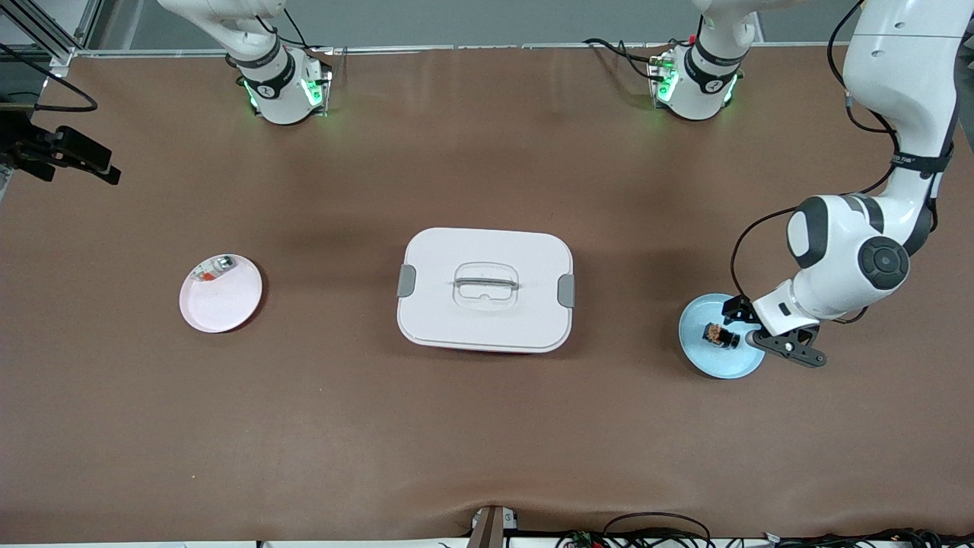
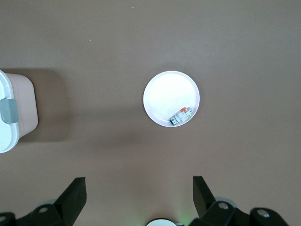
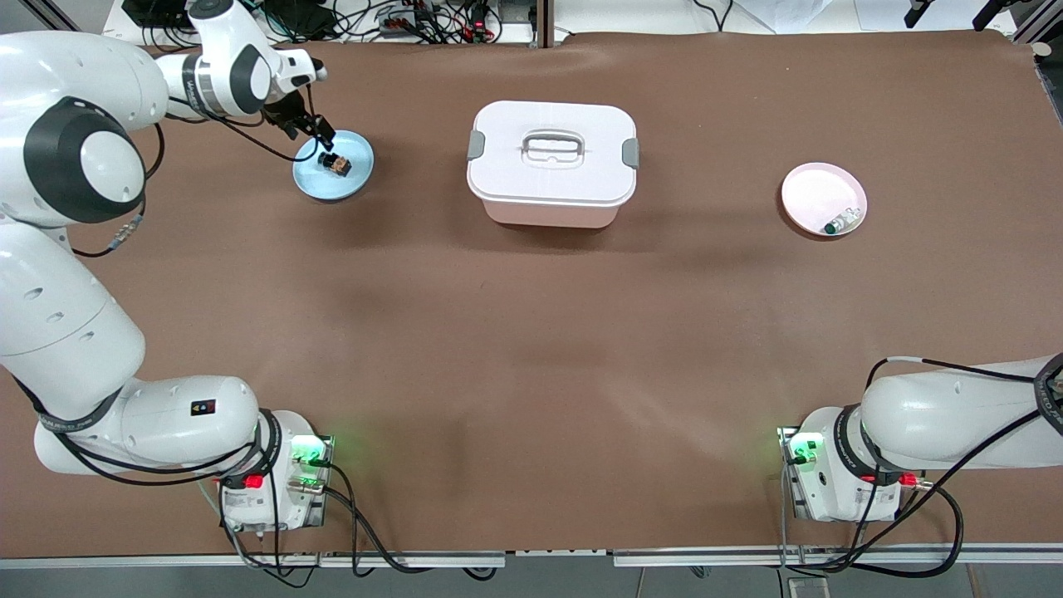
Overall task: Transfer orange switch to right arm and place
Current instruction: 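Lower the left gripper and grasp the black-orange switch, then lift the switch with the left gripper while the right gripper moves out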
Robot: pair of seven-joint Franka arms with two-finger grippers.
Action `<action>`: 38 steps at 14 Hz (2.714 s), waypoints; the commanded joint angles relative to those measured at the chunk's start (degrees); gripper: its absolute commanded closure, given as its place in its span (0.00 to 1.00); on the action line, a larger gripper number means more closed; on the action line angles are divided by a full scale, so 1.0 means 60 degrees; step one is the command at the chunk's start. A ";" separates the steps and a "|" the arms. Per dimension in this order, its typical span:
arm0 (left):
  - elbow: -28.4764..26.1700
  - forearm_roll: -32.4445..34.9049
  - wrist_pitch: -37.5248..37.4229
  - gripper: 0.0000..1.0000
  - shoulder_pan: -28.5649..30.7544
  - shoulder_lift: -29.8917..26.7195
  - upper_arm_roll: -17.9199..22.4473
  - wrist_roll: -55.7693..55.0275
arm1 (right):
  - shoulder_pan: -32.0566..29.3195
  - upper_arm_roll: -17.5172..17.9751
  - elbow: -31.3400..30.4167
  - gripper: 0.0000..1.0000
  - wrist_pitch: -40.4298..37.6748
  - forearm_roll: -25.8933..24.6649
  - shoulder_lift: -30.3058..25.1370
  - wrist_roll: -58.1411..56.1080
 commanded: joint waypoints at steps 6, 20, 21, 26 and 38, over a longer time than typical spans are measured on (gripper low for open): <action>-0.0046 0.0145 0.0336 0.00 -0.0213 0.0300 -0.0062 0.0078 | -0.0177 0.0151 0.0115 0.00 -0.0026 -0.0139 -0.0001 -0.0080; -0.0090 0.0862 0.0688 0.00 -0.0214 0.0827 -0.0062 0.0005 | -0.0118 0.0166 0.0188 0.00 0.0033 -0.0139 0.0058 -0.0051; -0.0075 0.0863 0.0702 0.00 -0.0214 0.0900 -0.0062 0.0005 | -0.0089 0.0181 0.0188 0.00 0.0091 -0.0139 0.0058 -0.0051; -0.0061 0.0877 0.0834 0.05 -0.0214 0.1047 -0.0033 0.0005 | 0.0495 0.0254 0.0188 0.00 -0.0040 -0.0124 0.0043 -0.0067; -0.0090 0.0877 0.1040 1.00 -0.0140 0.0903 -0.0003 0.0034 | 0.3350 0.0254 0.0217 0.00 -0.0011 0.0725 0.0043 0.3400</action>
